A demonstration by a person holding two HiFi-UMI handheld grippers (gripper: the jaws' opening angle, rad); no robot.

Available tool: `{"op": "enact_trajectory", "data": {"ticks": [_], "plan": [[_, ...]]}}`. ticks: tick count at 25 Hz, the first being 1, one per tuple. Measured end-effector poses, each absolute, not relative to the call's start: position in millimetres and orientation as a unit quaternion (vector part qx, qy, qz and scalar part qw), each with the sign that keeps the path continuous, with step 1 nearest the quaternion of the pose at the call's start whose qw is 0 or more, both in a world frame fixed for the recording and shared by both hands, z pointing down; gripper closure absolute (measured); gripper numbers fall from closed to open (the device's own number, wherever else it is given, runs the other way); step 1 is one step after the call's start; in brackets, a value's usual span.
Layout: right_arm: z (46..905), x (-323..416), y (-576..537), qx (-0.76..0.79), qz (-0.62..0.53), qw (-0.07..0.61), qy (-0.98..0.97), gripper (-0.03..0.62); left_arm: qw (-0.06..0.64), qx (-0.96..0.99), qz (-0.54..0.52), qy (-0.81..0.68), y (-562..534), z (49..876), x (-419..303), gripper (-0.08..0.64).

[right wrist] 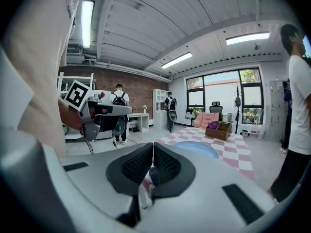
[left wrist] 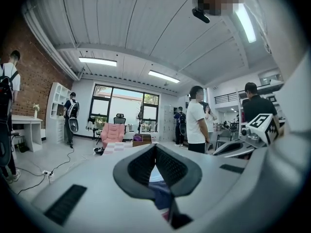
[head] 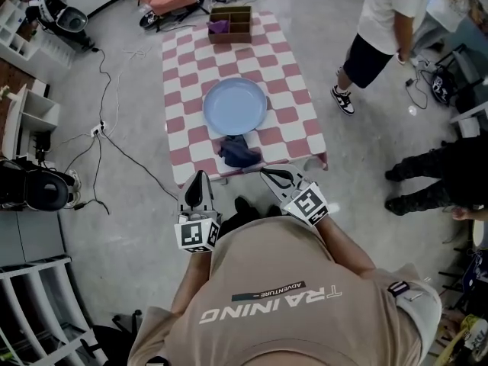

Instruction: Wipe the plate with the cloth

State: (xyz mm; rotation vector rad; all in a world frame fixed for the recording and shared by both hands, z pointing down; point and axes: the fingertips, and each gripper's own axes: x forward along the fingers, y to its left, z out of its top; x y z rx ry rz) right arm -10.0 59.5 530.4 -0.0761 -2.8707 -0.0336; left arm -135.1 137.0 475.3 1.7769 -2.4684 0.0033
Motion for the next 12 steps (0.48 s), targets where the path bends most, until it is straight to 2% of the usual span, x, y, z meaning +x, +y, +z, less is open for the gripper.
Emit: {"op": "enact_trajectory", "data": {"ticks": [12], "plan": [[528, -69, 31, 0.02, -0.021, 0.155, -0.988, 0.574, 0.061, 0.628, -0.01, -0.776, 97, 490, -195, 0.545]]}}
